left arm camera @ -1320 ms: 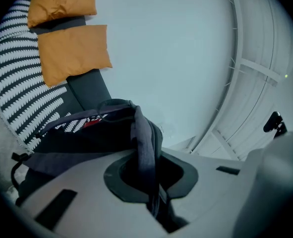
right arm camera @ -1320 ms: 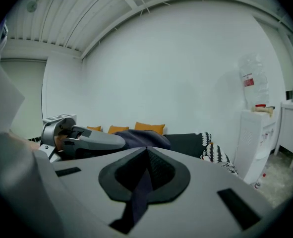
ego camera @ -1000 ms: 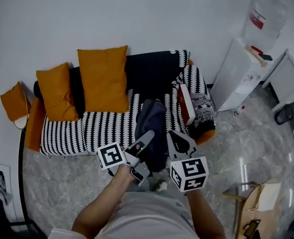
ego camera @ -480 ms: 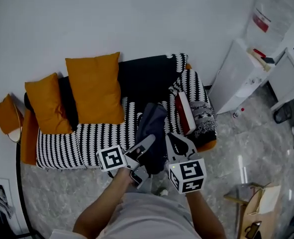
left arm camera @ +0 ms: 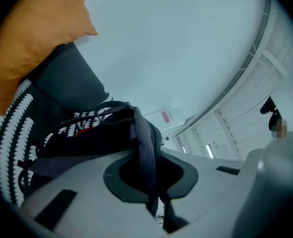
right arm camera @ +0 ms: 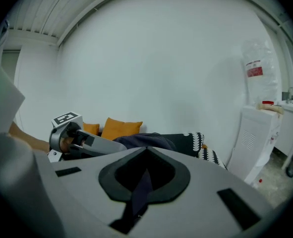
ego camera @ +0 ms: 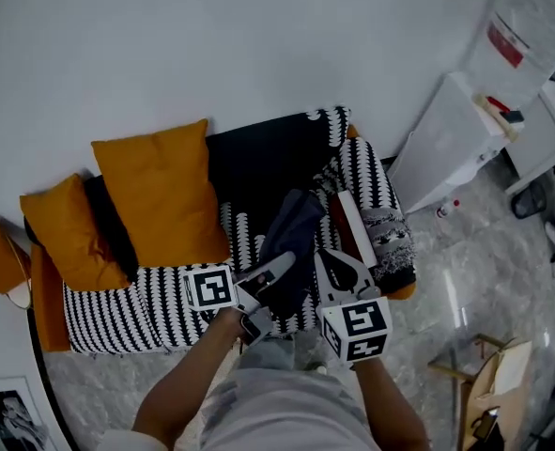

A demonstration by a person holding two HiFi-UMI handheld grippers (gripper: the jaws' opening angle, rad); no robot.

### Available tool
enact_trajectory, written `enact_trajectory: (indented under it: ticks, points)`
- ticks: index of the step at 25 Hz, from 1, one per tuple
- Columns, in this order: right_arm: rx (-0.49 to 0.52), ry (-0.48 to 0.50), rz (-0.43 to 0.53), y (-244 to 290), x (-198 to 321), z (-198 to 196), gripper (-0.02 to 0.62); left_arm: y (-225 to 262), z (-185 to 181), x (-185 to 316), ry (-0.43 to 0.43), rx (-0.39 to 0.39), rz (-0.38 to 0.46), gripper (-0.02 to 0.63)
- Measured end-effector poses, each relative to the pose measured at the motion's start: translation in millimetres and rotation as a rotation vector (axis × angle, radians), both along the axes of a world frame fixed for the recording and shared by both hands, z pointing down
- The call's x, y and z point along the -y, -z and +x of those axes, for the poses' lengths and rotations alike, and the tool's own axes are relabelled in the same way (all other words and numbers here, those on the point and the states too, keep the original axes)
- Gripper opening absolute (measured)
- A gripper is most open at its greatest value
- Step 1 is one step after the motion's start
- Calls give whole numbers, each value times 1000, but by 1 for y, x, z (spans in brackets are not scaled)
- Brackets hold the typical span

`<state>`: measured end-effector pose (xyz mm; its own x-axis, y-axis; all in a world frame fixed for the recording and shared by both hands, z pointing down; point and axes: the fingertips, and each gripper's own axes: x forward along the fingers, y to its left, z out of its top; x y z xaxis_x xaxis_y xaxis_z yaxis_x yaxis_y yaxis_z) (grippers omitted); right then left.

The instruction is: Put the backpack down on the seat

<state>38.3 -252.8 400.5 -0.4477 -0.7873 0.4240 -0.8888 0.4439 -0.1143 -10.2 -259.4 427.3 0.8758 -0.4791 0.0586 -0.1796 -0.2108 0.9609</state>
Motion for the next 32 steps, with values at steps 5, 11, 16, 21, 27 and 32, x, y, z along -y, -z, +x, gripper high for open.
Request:
enact_trajectory:
  ticks: [5,11,16,21,27,32]
  points:
    - [-24,-49,-25,-10,44,-6,3,-12,-1,55,-155,30,60,28]
    - [-34,-122,-42,-24,89,-4,3,-30,1,107,-302,34,97,28]
    - [-38,-156,-52,-42,119,-7,2,-52,1,141,-410,40,137,28]
    - [-11,-177,-68,-69,140,-11,3,-83,6,164,-489,74,153,28]
    - [21,-189,-89,-107,159,-8,2,-118,17,185,-567,146,211,28]
    - [54,-189,-111,-136,170,-7,2,-146,18,198,-607,197,226,28]
